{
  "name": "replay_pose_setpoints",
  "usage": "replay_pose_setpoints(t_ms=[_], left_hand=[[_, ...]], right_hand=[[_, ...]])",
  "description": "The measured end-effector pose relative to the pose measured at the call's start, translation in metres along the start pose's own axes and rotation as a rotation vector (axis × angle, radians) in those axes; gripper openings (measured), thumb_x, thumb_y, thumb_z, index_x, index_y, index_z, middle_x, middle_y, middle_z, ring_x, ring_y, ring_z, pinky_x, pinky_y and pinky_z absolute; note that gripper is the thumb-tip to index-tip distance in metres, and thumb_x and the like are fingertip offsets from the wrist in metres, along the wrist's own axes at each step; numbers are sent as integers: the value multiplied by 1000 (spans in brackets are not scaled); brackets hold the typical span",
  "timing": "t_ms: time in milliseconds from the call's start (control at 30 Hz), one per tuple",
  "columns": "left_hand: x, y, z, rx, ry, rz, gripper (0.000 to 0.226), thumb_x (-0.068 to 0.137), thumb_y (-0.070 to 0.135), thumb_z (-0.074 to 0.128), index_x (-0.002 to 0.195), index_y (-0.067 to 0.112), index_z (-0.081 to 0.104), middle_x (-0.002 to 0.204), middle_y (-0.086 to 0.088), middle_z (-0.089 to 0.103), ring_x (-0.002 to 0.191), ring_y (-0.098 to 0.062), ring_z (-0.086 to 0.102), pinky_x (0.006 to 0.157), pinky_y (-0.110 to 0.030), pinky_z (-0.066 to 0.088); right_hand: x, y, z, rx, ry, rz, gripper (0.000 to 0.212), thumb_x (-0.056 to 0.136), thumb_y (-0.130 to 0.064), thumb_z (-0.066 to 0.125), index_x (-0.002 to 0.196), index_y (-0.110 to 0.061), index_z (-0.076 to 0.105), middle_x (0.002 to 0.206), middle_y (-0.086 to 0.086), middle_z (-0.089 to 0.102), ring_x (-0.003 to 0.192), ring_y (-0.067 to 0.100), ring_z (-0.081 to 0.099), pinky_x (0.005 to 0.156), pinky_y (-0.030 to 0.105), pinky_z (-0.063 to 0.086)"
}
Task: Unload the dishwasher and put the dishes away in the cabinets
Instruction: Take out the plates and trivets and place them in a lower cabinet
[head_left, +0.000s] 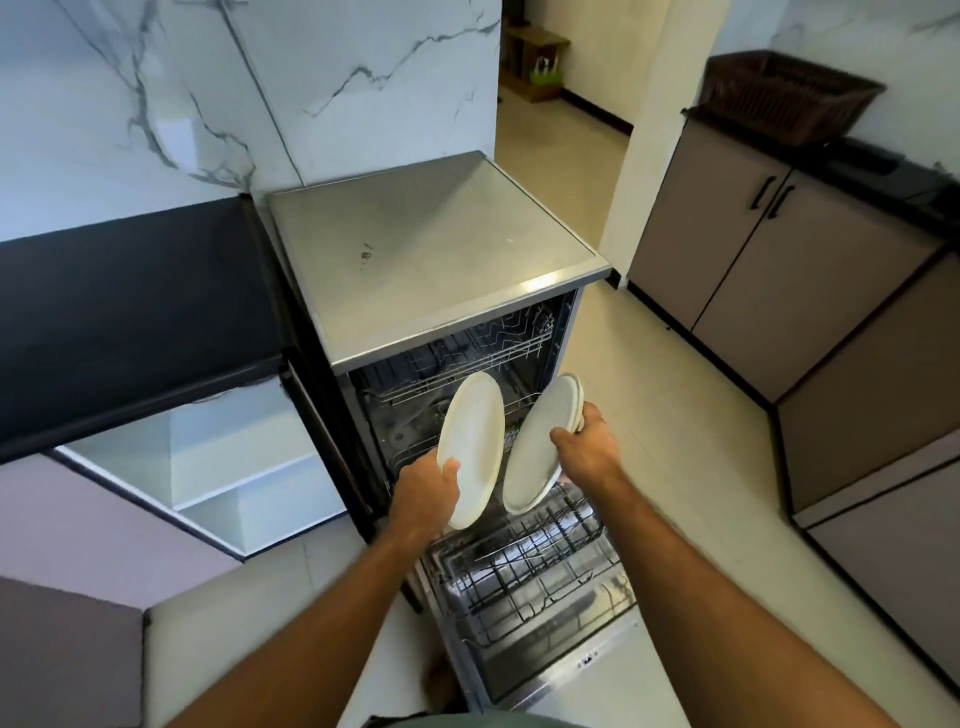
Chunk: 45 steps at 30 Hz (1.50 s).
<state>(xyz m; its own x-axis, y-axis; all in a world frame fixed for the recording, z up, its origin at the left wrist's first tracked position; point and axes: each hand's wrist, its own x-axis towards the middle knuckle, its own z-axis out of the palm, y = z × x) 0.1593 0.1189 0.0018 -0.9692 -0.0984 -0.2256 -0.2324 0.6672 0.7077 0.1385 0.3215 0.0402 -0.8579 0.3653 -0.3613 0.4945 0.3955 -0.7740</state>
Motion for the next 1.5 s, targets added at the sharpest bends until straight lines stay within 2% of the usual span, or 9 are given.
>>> replay_pose_setpoints(t_ms=[267,533,767,833,900,1100,1267,1367,1500], left_hand=[[-89,-22,5,-67,114,-9,39,102,24,47,132,1,57,116,-20,65,98,-30,60,80,-29,47],[-192,-55,3,-54,201,-41,35,100,24,50,124,2,62,112,-18,68,99,-34,64,78,-27,46],[-254,-107,-29,-59,297,-89,32,99,27,51,122,10,64,105,-14,71,91,-32,65,78,-32,52],[-267,-127,-41,-56,306,-109,30,100,29,50,118,10,65,101,-13,71,87,-30,65,74,-30,51],[-277,-147,-53,-37,302,-138,31,100,31,49,117,10,66,100,-13,72,87,-31,66,74,-31,52],[-287,-204,-106,55,251,-148,34,100,31,46,126,16,62,106,-11,71,94,-31,66,82,-37,54],[-280,-254,-174,172,267,-78,28,101,28,46,120,16,63,100,-10,71,88,-31,65,72,-29,46],[-273,-283,-209,203,270,-56,26,102,28,44,117,18,63,98,-9,71,86,-31,65,69,-29,43],[-249,-316,-243,230,273,-75,30,104,29,39,121,17,61,98,-5,68,74,-19,58,66,-25,44]], right_hand=[[-58,32,-12,0,-55,-14,54,92,-20,60,139,-17,33,115,12,57,99,33,62,76,53,60],[-135,65,6,-6,-163,-73,52,90,-18,61,135,-15,36,116,14,58,101,35,62,77,55,59],[-190,62,42,-93,-279,-130,49,89,-15,60,132,-4,39,119,17,56,101,34,60,74,47,60],[-203,56,57,-102,-319,-127,47,89,-15,60,131,-5,39,115,14,54,96,31,58,59,40,60],[-213,48,73,-104,-364,-134,47,89,-14,59,131,-7,40,113,13,54,95,31,60,48,36,58],[-245,16,140,-103,-440,-167,40,91,-12,59,127,-10,40,115,14,54,99,33,62,54,42,61],[-272,-21,212,-68,-422,-210,45,92,-13,59,132,-8,38,115,15,54,102,36,61,57,42,60],[-280,-44,244,3,-464,-189,45,93,-12,57,133,-10,35,118,15,52,104,36,60,66,51,61],[-274,-71,279,98,-498,-185,44,95,-13,55,132,-11,33,120,15,50,106,36,59,65,49,62]])
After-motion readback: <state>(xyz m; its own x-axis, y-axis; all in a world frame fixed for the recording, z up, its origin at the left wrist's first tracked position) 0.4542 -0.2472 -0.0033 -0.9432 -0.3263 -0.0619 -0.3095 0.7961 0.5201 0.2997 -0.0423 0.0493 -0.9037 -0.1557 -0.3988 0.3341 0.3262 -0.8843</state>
